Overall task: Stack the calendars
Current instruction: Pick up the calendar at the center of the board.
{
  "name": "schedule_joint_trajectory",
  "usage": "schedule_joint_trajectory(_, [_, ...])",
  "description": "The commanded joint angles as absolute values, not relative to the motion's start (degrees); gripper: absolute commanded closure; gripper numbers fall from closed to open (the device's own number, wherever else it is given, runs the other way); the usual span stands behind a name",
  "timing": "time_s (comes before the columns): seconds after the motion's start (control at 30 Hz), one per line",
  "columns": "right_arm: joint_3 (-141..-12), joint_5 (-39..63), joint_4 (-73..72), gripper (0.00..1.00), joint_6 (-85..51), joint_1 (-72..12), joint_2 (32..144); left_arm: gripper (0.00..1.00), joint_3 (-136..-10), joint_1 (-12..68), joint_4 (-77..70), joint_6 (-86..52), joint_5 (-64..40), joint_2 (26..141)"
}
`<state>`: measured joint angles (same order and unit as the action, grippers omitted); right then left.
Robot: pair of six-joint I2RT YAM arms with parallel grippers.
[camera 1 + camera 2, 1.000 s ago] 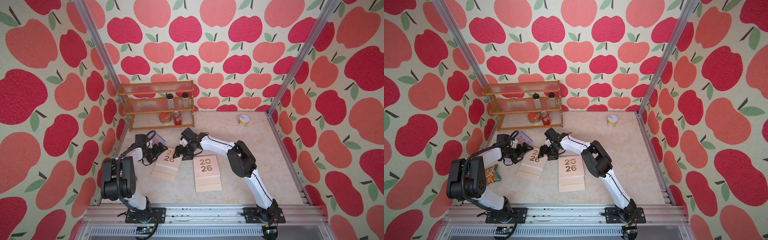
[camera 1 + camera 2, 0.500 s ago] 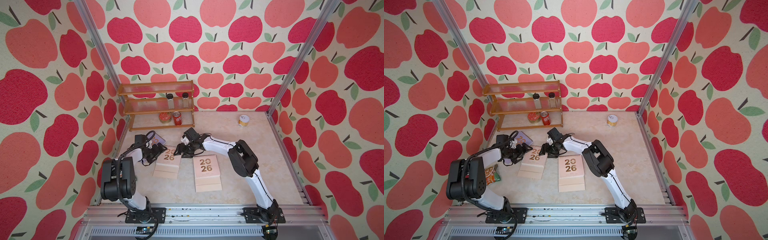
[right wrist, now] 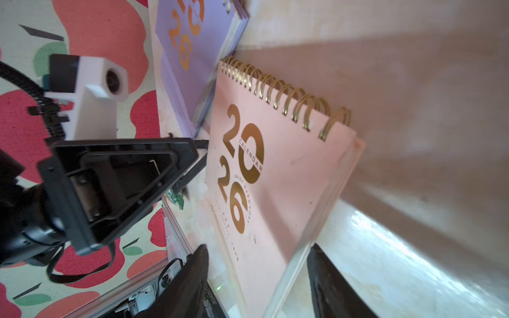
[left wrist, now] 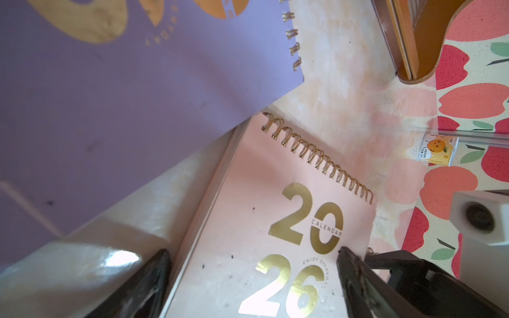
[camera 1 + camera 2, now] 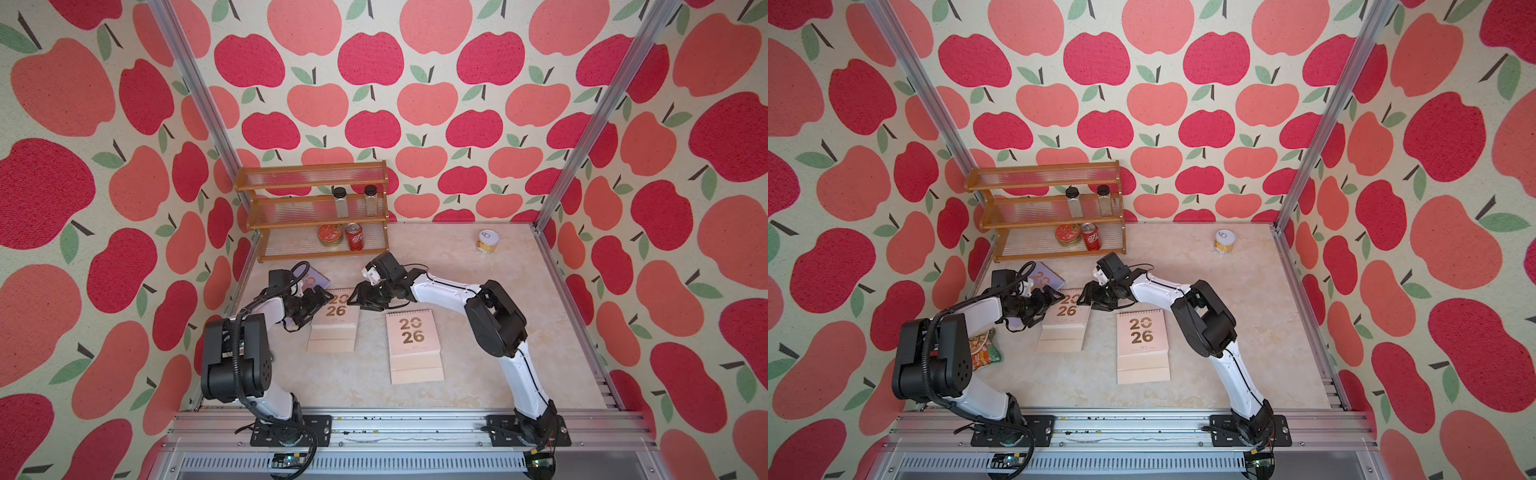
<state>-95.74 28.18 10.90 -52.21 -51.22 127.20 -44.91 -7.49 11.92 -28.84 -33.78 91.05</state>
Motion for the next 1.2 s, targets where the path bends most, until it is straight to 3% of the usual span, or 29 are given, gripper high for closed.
schedule_joint_trajectory(0.0, [-96.6,32.4,4.6,0.42,-52.3,-52.7,124.6,0.08,-43.7,-6.5,12.5,-30.0,-40.5,89.6])
schedule_joint_trajectory(0.13, [-97.0,32.4,5.1,0.44,-52.8,-52.8,125.1,0.08,-43.5,-6.5,12.1,-30.1,-40.8,88.7])
schedule_joint_trajectory(0.23, [-97.4,32.0,5.7,0.52,-52.5,-53.2,125.3,0.08,-43.4,-6.5,11.9,-30.1,-40.8,88.3])
schedule_joint_trajectory(0.5, [-97.6,30.6,8.1,1.0,-50.7,-53.0,124.7,0.08,-43.4,-6.4,11.7,-30.1,-40.5,87.8])
schedule_joint_trajectory(0.67, [-94.4,32.0,8.0,1.0,-47.3,-50.8,119.3,0.05,-43.7,-5.7,10.3,-29.1,-41.4,85.7])
schedule_joint_trajectory(0.97, [-78.2,35.9,13.0,1.0,-35.3,-43.3,98.0,0.0,-47.4,0.2,10.5,-24.8,-38.4,76.9])
schedule_joint_trajectory(1.17, [-64.6,46.5,12.4,1.0,-33.5,-37.2,87.2,0.0,-50.3,3.0,11.2,-23.0,-38.4,74.2])
